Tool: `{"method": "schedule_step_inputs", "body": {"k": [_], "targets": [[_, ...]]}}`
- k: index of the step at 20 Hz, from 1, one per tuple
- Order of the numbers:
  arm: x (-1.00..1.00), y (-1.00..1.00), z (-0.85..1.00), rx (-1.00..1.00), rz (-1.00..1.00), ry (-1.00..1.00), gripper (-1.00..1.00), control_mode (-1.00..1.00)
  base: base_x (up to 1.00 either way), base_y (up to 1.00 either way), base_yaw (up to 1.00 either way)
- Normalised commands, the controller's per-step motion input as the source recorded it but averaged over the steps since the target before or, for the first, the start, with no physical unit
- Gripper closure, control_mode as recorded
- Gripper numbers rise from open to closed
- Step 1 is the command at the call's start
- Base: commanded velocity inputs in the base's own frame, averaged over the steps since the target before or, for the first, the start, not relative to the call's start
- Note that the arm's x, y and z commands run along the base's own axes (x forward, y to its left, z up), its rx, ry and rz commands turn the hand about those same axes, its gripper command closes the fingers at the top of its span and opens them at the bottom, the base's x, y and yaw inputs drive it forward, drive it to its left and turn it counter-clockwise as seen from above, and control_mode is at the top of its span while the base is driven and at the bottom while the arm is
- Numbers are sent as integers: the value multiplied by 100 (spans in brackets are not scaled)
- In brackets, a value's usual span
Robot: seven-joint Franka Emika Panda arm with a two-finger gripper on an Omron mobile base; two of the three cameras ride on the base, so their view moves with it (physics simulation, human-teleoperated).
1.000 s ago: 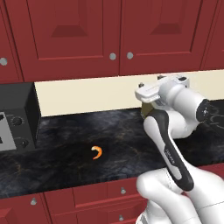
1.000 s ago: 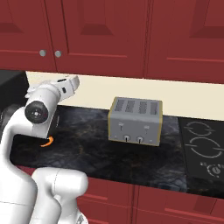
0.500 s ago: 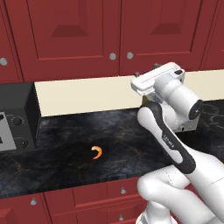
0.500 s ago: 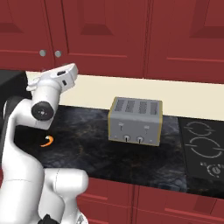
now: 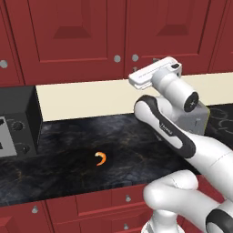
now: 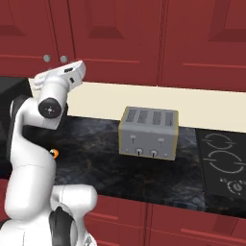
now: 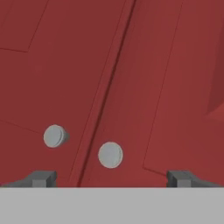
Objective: Retrieve the tupperware from the cabinet, then place the raw meat into the tupperware to avoid contamination.
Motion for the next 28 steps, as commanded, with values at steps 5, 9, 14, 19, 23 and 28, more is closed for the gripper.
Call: {"method": "schedule_step_inputs", "body": {"k": [5, 9, 14, 19, 23, 28], "targets": [[51, 7, 0, 0, 0, 3, -100, -100, 0, 0, 0], [30, 25, 11, -2, 0, 0, -100, -100, 0, 0, 0], [28, 13, 18, -3, 0, 0, -100, -100, 0, 0, 0], [31, 0, -3, -1, 0, 0, -100, -100, 0, 0, 0], [29, 20, -6, -4, -3, 0, 100, -100, 0, 0, 0], [0, 53, -3, -7, -3, 0, 100, -100, 0, 0, 0]]}}
